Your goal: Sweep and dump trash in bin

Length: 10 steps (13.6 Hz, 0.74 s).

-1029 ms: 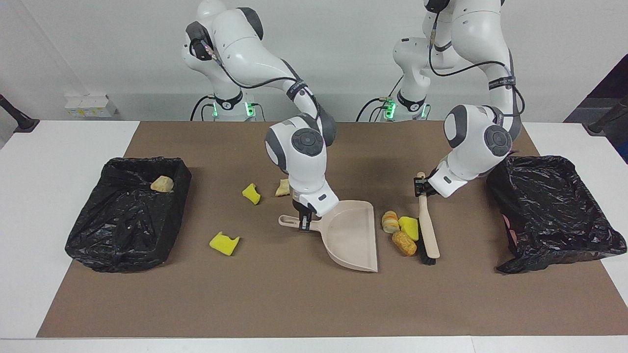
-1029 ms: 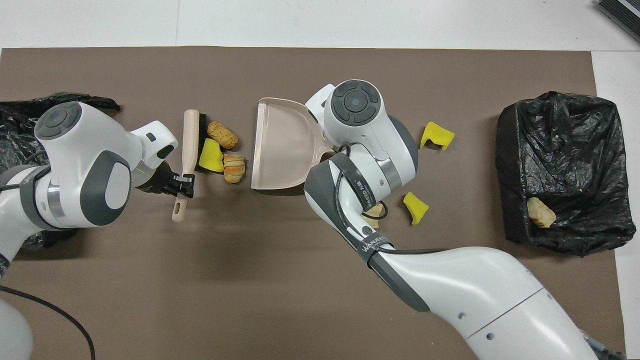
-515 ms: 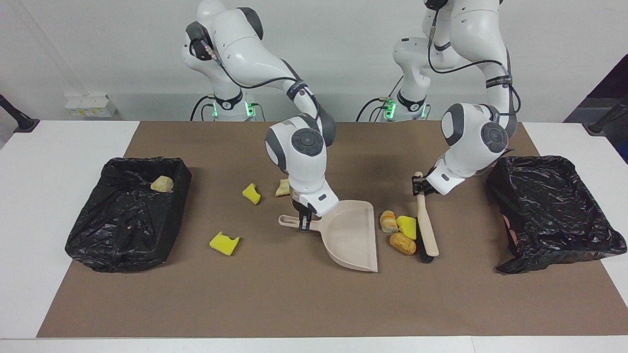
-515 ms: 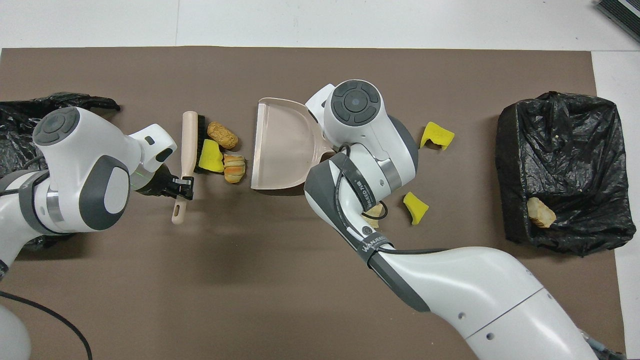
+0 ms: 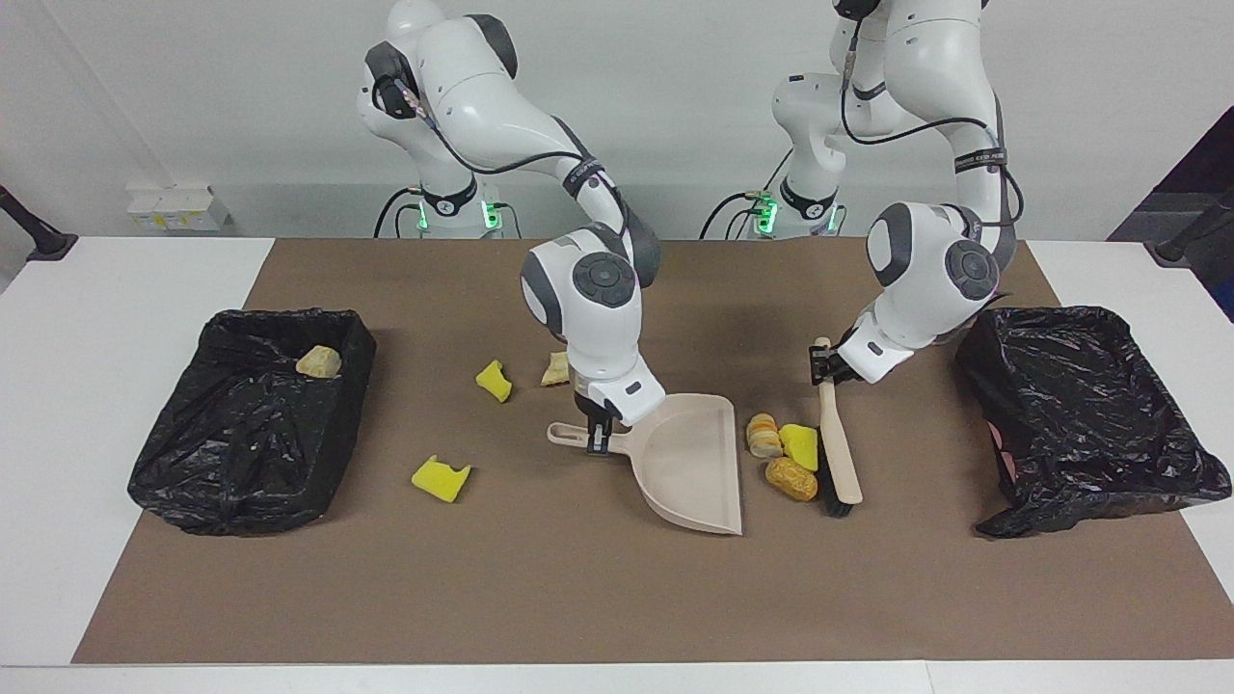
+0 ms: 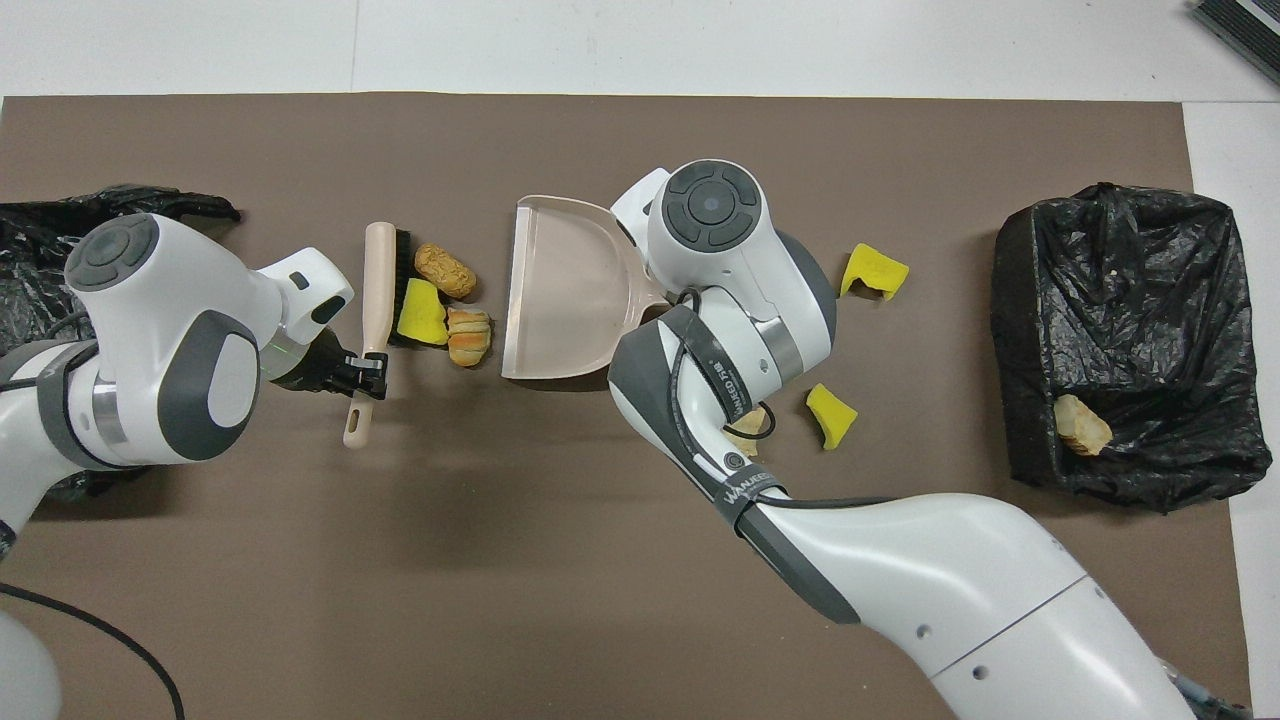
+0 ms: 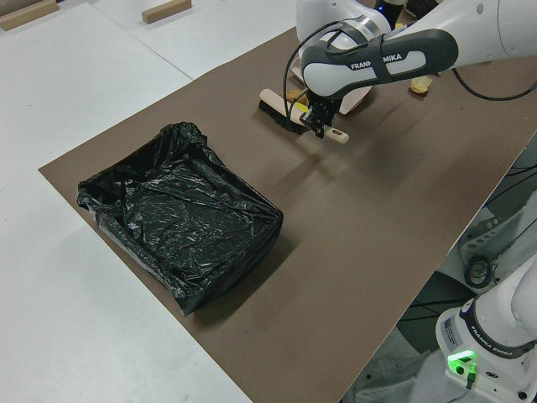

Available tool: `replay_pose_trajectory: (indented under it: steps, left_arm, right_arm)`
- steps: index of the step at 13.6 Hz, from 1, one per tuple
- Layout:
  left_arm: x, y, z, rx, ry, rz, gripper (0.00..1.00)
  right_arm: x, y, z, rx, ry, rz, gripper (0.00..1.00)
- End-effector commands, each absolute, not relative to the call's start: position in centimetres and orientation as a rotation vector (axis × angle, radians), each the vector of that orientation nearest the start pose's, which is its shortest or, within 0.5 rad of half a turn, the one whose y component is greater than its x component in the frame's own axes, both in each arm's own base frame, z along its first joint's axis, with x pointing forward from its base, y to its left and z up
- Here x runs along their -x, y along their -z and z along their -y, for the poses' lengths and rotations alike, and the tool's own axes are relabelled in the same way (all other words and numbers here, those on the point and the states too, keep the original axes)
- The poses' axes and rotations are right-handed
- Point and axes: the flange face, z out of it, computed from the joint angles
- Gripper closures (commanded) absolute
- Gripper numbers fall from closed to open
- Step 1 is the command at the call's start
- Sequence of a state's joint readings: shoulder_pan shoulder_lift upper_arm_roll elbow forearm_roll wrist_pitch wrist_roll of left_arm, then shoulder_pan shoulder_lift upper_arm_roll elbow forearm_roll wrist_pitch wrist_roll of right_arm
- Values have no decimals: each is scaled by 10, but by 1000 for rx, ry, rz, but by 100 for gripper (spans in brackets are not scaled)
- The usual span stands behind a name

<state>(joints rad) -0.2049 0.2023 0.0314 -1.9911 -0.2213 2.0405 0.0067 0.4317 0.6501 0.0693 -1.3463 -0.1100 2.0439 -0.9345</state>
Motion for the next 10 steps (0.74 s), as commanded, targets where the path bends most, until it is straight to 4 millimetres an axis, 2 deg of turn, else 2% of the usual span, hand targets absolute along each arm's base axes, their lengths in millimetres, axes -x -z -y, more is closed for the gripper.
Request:
replay_pose_trajectory:
  steps: [1,3,4,8,10]
  left_arm:
    - [-559,-374,112,3283,-301,-46,100]
    - [-552,-376,119,3199,-299,10,100]
    - [-544,-374,134,3179,-303,34,100]
    - [-527,-363,139,3184,-230,76,100]
    - [-526,-359,141,3186,-213,86,100]
  right_arm:
    - [-640,-345,-333,2315,18,2162,100]
    - [-640,-344,-333,2315,16,2162,100]
    - [-640,-344,-333,2315,16,2162,100]
    - [-641,-344,-332,2317,21,2161,100]
    - [-641,-338,-331,2316,15,2135,100]
